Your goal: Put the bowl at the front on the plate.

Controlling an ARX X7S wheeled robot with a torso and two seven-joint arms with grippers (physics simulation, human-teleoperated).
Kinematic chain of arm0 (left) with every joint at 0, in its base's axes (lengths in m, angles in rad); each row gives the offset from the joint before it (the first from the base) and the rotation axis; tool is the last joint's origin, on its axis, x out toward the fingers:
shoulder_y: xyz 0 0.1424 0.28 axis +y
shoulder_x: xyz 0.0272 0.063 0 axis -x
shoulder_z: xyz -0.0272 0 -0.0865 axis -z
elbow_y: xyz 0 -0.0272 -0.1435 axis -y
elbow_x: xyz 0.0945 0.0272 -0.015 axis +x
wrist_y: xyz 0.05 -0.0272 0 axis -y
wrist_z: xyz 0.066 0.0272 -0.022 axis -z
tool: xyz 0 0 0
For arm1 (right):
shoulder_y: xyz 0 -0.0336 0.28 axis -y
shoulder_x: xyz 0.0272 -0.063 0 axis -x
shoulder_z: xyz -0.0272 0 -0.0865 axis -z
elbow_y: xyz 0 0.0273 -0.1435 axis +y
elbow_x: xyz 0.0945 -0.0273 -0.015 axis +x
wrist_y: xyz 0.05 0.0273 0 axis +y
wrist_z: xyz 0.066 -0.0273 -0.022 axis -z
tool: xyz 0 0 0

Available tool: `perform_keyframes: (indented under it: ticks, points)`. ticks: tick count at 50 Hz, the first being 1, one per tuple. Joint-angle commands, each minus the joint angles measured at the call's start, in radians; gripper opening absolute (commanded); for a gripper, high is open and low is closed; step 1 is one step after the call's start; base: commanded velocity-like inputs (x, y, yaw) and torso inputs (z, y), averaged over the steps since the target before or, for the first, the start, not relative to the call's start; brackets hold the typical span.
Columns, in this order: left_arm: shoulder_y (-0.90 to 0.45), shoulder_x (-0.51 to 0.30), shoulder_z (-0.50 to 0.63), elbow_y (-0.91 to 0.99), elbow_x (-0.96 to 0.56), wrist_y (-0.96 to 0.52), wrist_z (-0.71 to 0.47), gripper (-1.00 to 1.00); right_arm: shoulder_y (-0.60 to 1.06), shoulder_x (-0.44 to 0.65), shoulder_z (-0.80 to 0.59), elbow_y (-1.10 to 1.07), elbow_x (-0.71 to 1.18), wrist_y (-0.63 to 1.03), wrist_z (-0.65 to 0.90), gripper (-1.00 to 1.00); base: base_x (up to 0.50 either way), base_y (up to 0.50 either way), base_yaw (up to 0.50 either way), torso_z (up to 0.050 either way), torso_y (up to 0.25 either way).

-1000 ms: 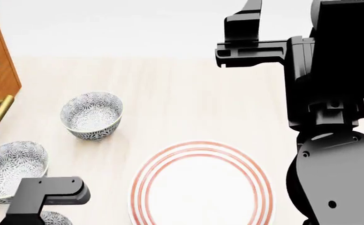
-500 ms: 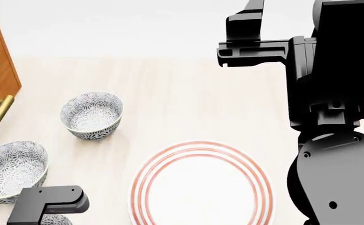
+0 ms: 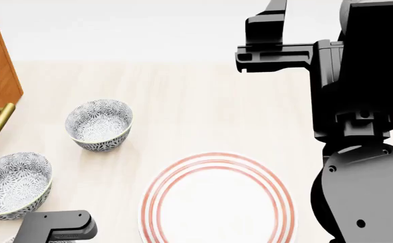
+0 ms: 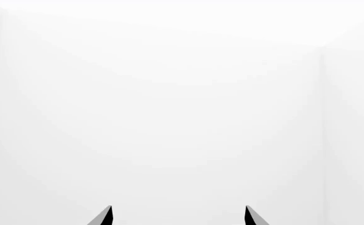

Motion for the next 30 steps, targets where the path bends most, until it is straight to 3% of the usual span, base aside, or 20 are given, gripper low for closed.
perform_keyframes:
  ticks: [1,30]
  points:
    - [0.021,-0.003,0.013,-0.003,0.007,0.010,0.035,-1.00,-0.006,0.004,0.003,-0.003,0.004,-0.004,0.002,1.00,0.00,0.00,0.00,0.000,0.000]
    - [-0.003,-0.030,0.022,0.129,0.140,0.054,0.141,-1.00,0.008,0.005,0.003,0.017,0.009,-0.015,0.004,1.00,0.00,0.00,0.00,-0.001,0.000]
